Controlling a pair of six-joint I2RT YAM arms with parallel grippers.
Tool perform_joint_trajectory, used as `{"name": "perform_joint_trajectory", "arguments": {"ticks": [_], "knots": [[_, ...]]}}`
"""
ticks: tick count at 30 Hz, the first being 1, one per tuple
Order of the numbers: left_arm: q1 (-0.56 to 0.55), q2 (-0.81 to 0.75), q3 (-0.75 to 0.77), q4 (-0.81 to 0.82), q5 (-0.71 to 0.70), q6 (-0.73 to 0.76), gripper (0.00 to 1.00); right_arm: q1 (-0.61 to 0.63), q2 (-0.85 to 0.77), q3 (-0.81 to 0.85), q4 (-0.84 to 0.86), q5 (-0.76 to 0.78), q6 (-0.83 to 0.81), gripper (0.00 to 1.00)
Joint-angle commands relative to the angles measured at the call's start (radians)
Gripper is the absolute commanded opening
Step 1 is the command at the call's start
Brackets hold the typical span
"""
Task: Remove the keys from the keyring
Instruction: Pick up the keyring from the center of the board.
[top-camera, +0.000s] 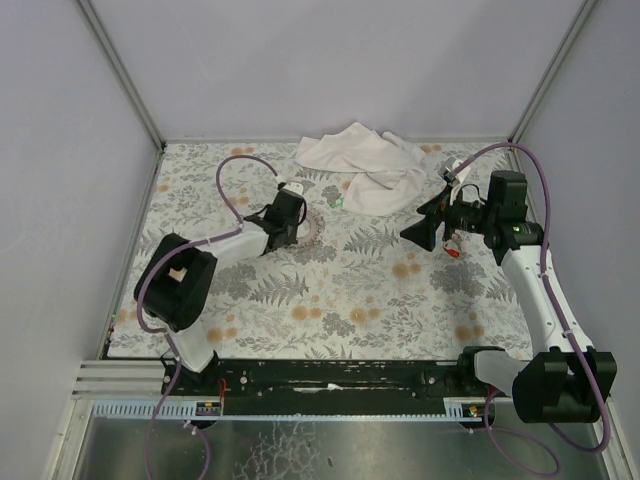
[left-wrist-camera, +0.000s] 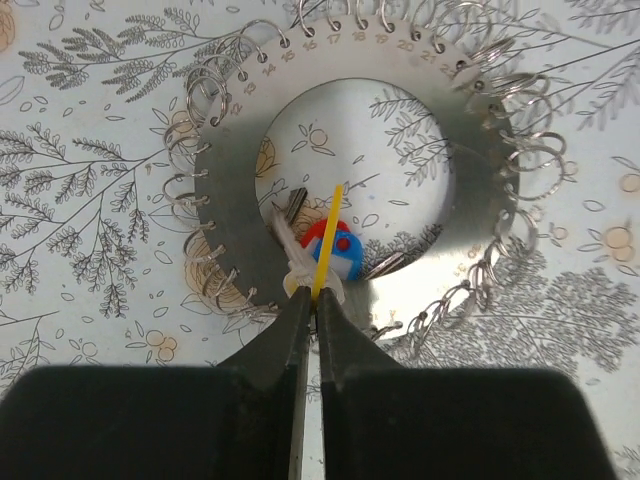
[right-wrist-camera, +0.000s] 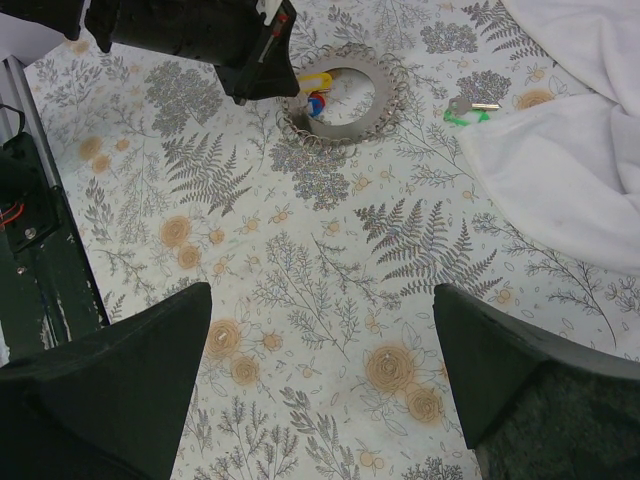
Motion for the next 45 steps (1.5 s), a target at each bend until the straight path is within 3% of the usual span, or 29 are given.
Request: {"name": "perform_joint_trajectory", "arguments": {"ticks": [1,15,21,30,45], "knots": [[-0.006,-0.077,-0.027,0.007,0.062,0.018,0.0,0.007,-0.003,0.007,-0.005,-0.03,-0.016,0.99],[-0.084,-0.381,-0.248,0.226,0.264,0.179,0.0,0.05,-0.013,-0.047,0.036,-0.096,-0.061,0.99],[-0.124,-0.476,-0.306,0.309,0.363,0.232,0.0,0.111,-0.023,-0.104,0.056,-0.16,-0.186,0.99],[-0.159,-0.542,-0.334,0.384,0.539,0.236,0.0,0.215,-0.014,-0.136,0.032,-0.147,-0.386,0.99],[-0.199,-0.56,-0.299,0.43,0.709,0.218,0.0,0.408,0.096,-0.002,0.115,-0.015,-0.406,0.99]]}}
